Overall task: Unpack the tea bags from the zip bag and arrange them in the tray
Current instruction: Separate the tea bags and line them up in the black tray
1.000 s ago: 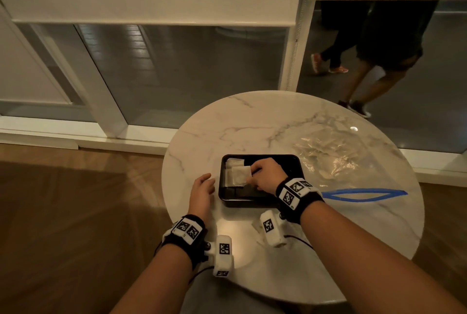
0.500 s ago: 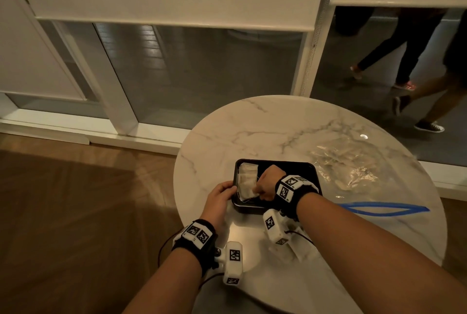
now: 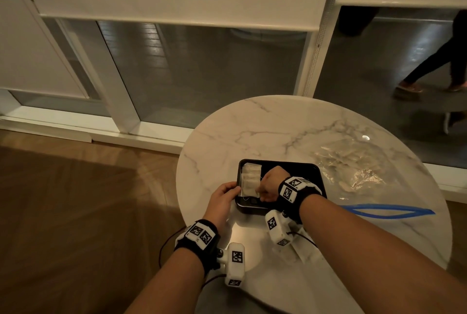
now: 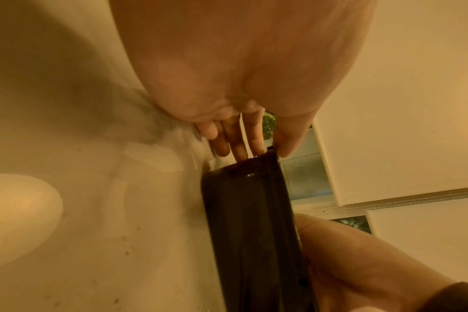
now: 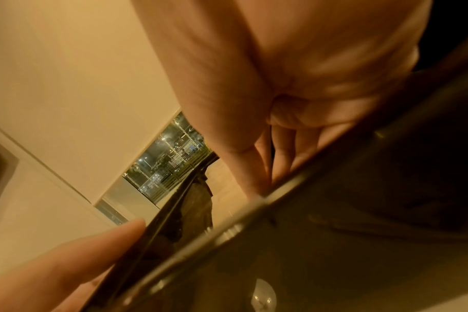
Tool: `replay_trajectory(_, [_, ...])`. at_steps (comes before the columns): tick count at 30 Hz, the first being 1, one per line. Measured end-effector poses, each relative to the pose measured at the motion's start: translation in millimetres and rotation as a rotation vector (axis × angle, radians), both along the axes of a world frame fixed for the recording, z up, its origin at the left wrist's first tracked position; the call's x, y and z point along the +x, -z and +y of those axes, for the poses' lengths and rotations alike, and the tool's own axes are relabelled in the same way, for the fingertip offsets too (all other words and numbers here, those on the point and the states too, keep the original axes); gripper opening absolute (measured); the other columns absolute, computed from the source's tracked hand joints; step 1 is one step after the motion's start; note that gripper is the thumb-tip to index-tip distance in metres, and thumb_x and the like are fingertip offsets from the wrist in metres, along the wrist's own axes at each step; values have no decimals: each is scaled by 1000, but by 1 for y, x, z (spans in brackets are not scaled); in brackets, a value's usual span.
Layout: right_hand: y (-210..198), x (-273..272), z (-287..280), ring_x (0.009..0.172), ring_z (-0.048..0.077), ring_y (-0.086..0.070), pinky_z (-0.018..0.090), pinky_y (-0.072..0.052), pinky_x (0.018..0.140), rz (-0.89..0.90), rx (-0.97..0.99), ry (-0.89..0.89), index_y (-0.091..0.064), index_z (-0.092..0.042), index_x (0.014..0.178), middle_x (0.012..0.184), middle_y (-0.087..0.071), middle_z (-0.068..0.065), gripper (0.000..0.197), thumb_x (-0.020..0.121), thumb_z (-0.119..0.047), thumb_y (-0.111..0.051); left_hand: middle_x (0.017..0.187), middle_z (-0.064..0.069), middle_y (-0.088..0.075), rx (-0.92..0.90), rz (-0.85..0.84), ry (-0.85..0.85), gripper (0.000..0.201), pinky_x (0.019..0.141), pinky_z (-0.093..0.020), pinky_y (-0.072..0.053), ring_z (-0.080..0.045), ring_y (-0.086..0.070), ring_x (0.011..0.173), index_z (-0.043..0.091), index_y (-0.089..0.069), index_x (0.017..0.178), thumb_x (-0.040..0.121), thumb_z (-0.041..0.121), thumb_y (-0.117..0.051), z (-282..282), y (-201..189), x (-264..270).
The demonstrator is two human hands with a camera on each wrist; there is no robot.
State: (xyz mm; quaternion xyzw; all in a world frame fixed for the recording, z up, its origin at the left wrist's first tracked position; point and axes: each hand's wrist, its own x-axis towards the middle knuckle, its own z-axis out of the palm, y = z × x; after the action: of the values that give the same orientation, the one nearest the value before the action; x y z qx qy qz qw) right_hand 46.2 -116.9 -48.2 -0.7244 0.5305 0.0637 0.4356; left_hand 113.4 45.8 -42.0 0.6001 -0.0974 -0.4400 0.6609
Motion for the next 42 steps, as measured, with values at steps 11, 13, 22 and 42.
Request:
replay_trajectory(11, [-1, 1, -4, 77, 26, -75, 43, -64, 71, 53, -65, -16, -73, -8, 86, 83, -76, 12, 38, 58, -23, -94, 93, -9, -67, 8, 20, -12, 19, 49, -10, -48, 3, -67, 57, 1, -63, 116, 99, 2, -55, 0, -3, -1])
replay_trajectory(13, [-3, 2, -2, 80, 22, -74, 39, -64, 74, 78, -99, -43, -75, -10, 89, 87, -76, 9, 40, 59, -26, -95, 94, -9, -67, 13, 13, -12, 18, 50, -10, -48, 3, -67, 58, 3, -64, 114, 98, 3, -56, 0, -3, -1])
replay_trajectory(22, [-20, -8, 1, 84, 23, -72, 39, -63, 79, -24, -80, 15, -73, -10, 87, 89, -74, 10, 20, 74, -18, -86, 98, -9, -67, 57, -23, -17, 18, 51, -9, -48, -9, -69, 76, 3, -64, 115, 98, 4, -57, 2, -6, -1])
replay_trajectory(42, [-48, -189, 37, 76, 22, -63, 33, -51, 61, -641, 69, 549, -69, -13, 91, 86, -68, 11, 4, 92, -14, -65, 72, 2, -65, 40, -540, 69, 15, 69, -30, -49, -8, -59, 66, 17, -70, 81, 95, 19, -65, -15, -42, -62])
